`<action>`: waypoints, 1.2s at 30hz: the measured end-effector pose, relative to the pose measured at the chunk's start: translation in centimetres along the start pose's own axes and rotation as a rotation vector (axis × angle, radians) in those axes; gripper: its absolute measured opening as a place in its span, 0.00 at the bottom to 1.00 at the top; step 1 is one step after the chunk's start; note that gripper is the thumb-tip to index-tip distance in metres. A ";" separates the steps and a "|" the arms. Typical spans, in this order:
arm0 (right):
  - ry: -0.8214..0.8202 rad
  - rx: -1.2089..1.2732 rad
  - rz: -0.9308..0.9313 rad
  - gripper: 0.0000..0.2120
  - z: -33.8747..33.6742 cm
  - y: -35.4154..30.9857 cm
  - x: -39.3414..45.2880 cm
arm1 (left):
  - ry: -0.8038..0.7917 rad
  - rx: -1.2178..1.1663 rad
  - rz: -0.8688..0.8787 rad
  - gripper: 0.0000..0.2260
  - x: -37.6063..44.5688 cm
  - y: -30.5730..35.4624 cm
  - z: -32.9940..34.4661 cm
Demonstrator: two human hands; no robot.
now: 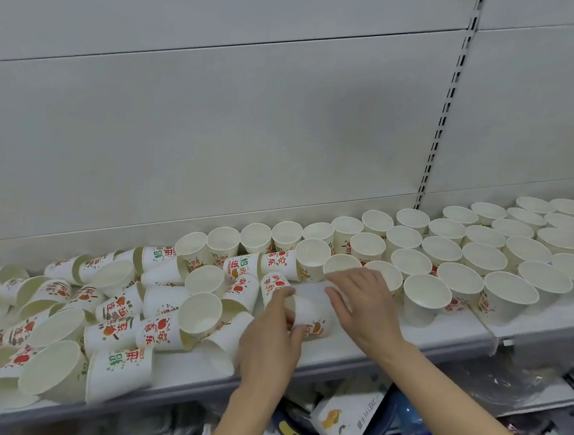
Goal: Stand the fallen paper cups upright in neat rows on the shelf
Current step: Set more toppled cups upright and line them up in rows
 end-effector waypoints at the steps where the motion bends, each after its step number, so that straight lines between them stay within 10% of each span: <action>1: 0.011 0.048 -0.019 0.11 -0.5 -0.4 -0.6 | -0.013 0.008 0.068 0.20 0.2 0.3 0.1; 6: -0.183 0.198 -0.086 0.32 -1.5 -1.1 -3.5 | -0.174 0.292 0.540 0.09 1.8 1.2 0.8; 10: -0.164 0.106 -0.023 0.27 -0.2 -0.5 -4.5 | -0.269 0.178 0.704 0.07 1.8 1.4 1.4; 15: -0.058 -0.026 -0.009 0.12 0.2 0.6 -4.2 | 0.041 -0.088 0.505 0.10 7.5 0.9 0.2; 19: -0.078 -0.050 -0.060 0.11 -0.1 1.4 -3.8 | -0.131 0.358 0.334 0.19 13.0 0.3 1.5; 36: -0.080 0.107 -0.130 0.18 -0.2 1.5 -0.3 | -0.200 0.495 0.230 0.18 7.4 -1.5 -1.7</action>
Point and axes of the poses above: each hand's wrist, its own x-axis towards the middle knuckle, its own z-axis out of the palm, y = z × x, the point moved 1 cm from there along x, towards the middle knuckle, and after that the axes turned 14 degrees about -x, right-handed, at the moved point
